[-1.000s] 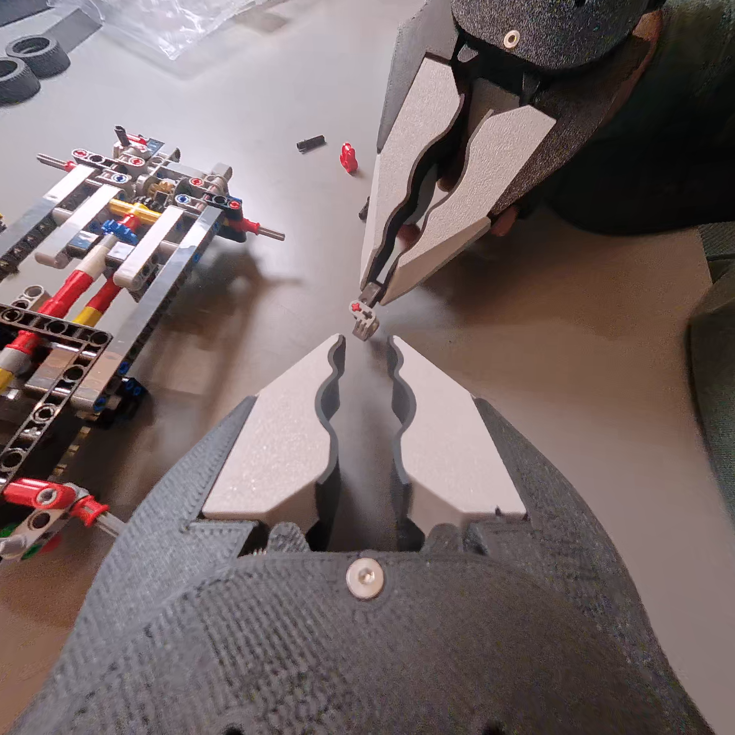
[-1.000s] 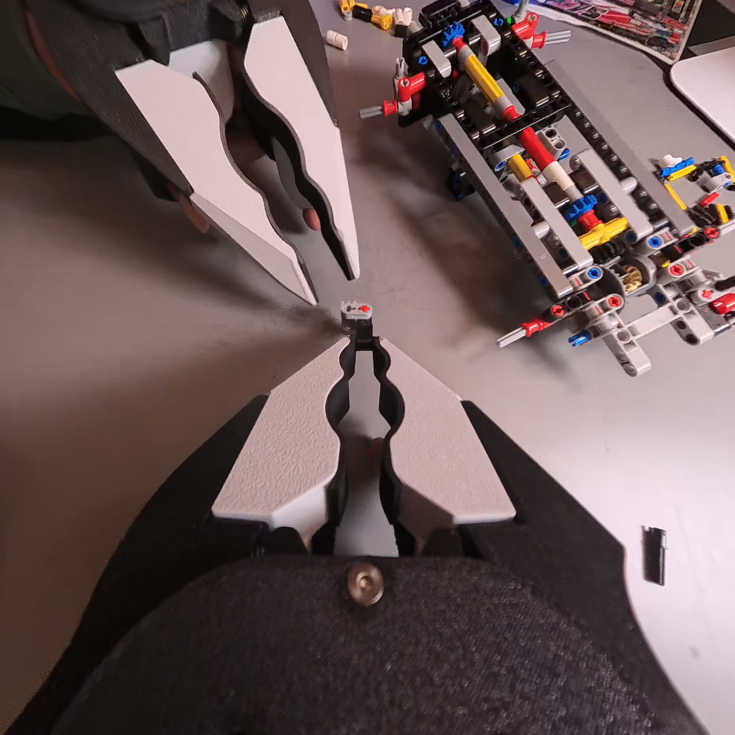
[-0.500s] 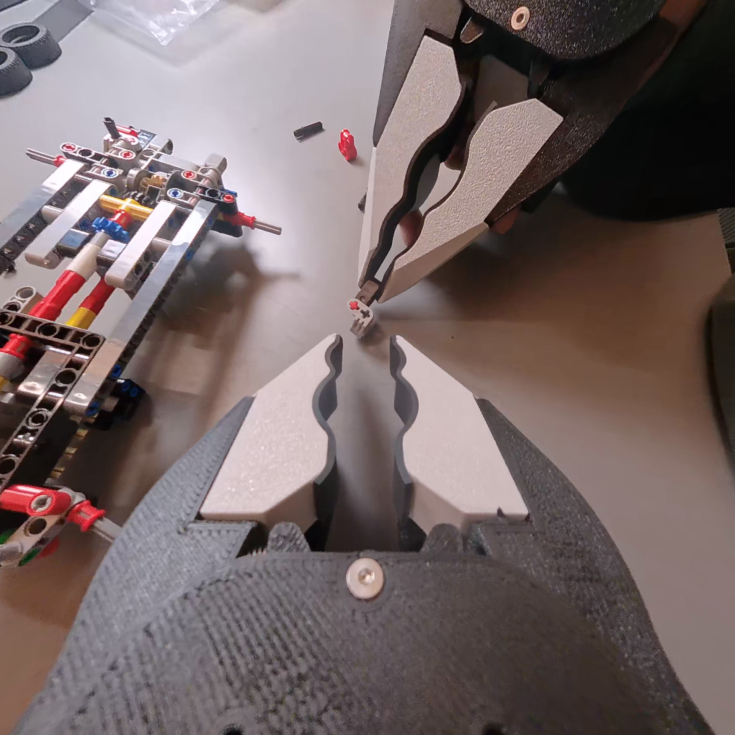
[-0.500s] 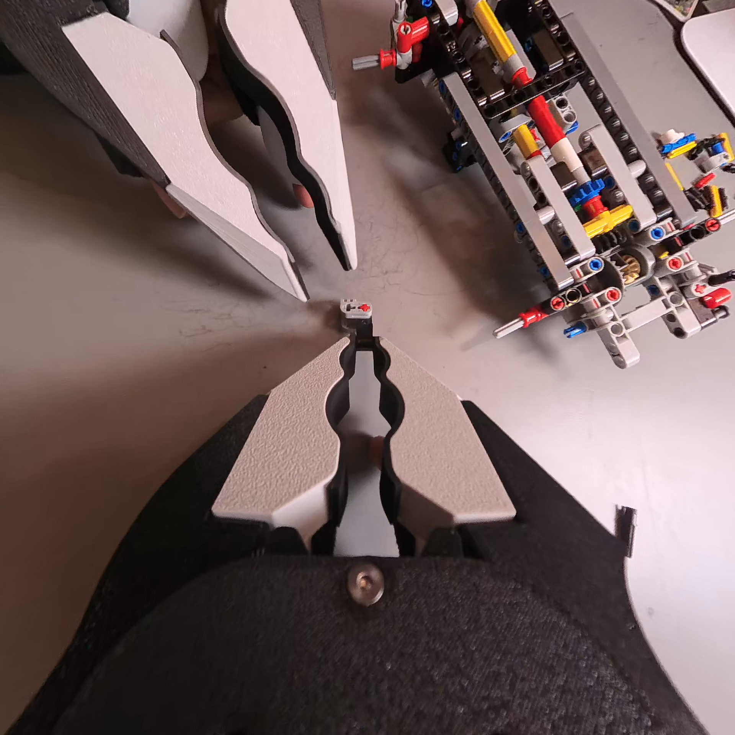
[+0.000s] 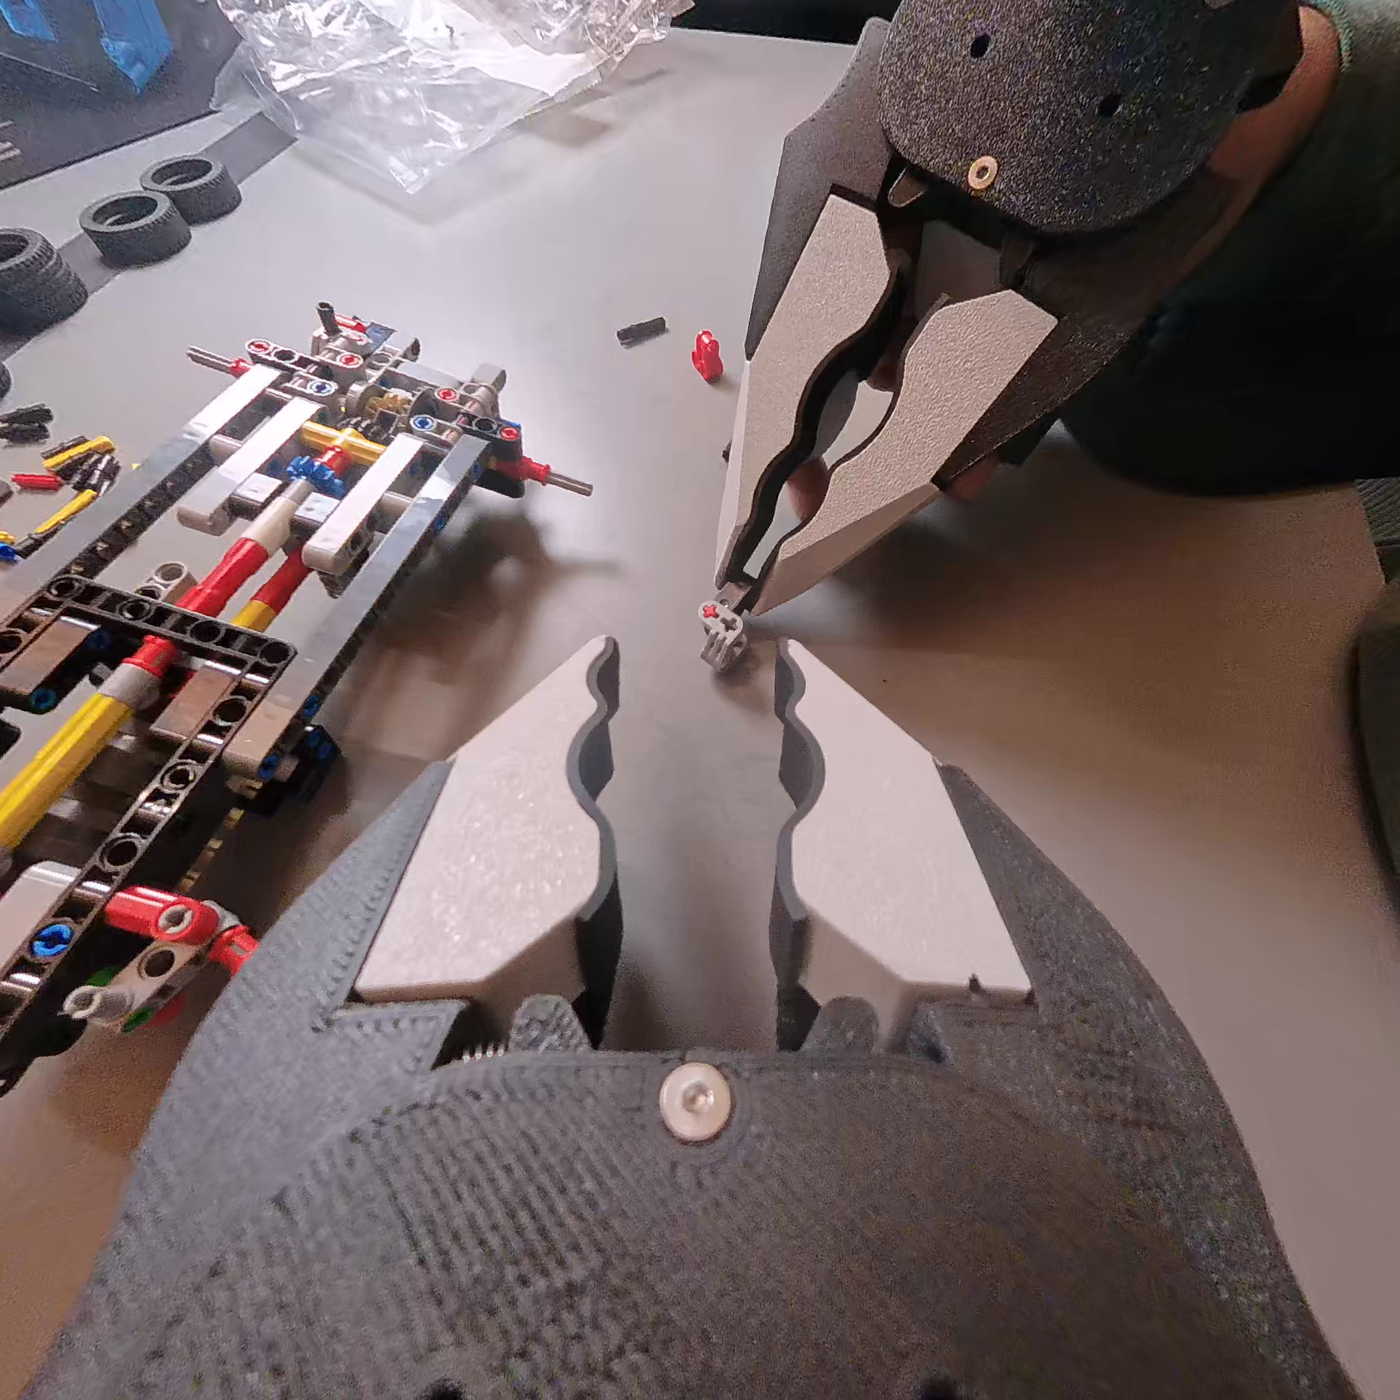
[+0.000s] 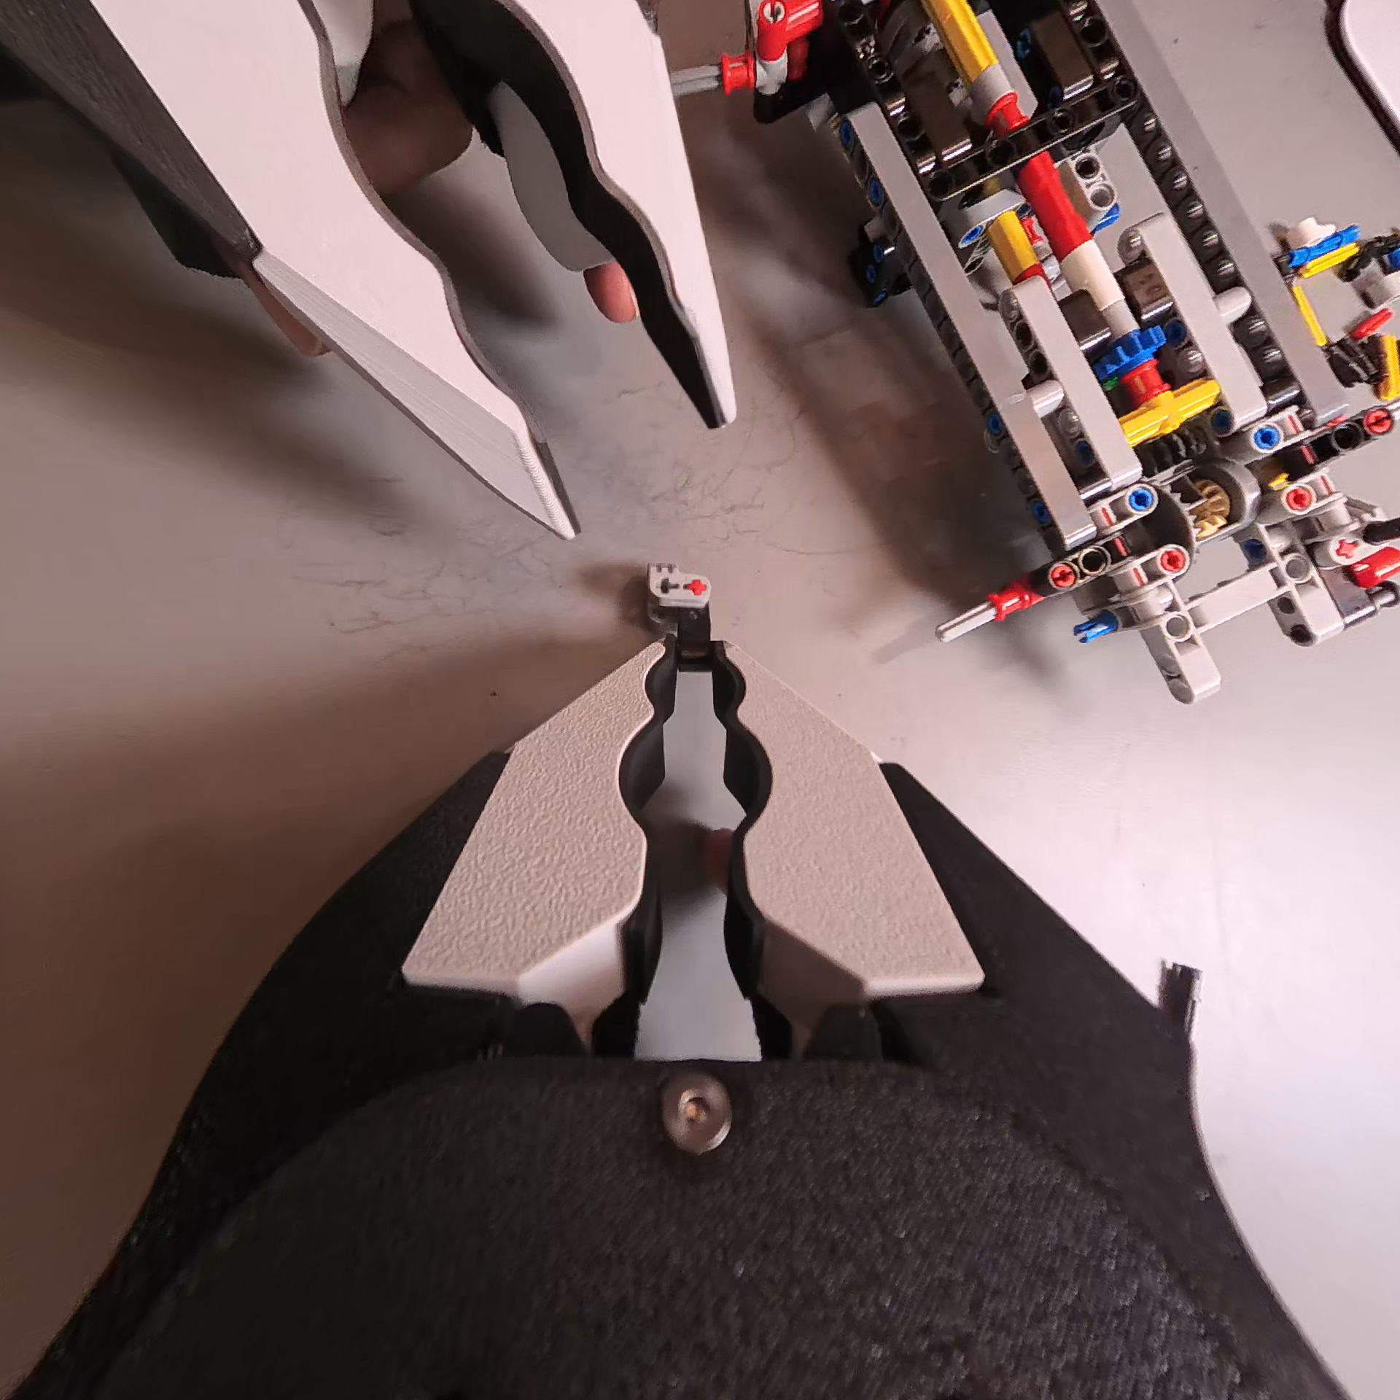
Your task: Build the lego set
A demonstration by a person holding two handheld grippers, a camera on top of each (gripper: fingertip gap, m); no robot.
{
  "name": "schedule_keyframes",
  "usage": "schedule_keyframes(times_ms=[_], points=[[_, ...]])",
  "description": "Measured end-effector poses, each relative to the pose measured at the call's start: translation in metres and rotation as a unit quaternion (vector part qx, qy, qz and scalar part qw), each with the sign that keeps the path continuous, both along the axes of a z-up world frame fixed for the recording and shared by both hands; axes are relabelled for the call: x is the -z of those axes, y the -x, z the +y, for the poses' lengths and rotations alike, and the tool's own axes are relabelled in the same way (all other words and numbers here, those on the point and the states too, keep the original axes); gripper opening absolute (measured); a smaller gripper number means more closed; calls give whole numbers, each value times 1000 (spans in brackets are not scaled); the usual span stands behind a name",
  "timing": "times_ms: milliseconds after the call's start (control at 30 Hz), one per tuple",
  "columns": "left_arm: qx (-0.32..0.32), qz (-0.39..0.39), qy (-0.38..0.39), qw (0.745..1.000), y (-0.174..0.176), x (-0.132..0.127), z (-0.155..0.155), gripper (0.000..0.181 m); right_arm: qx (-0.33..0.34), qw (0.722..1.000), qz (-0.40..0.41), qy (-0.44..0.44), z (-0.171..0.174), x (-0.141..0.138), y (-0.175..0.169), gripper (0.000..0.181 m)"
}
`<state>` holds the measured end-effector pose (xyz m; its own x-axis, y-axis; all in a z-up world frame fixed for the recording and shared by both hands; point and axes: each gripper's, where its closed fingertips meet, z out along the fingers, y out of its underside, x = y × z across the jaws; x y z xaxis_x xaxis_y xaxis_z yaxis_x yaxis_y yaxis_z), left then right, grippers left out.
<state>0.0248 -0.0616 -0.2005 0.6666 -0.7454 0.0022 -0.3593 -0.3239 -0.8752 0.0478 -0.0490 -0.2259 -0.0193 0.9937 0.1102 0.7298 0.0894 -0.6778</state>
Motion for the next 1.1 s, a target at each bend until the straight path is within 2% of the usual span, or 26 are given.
schedule_keyframes(times_ms=[33, 500, 600, 733, 1000, 1100], points=[[0, 1, -1, 1000, 0, 0, 0, 41, 0, 1000, 0, 1, 0, 0, 0, 6], [-15, 9, -32, 999, 11, -8, 6, 56, -15, 999, 20, 28, -2, -8, -6, 21], [-10, 11, -26, 1000, 9, -6, 4, 48, -22, 999, 25, 31, -1, -12, -10, 21], [19, 22, -17, 999, 2, 1, -2, 27, -30, 999, 6, 26, -2, -7, -14, 20], [64, 118, -46, 990, -16, 18, 4, 21, -36, 998, -42, 7, 0, 4, -8, 13], [65, 134, -37, 988, -16, 23, 9, 9, -42, 997, -60, 10, 1, 5, -8, 5]])
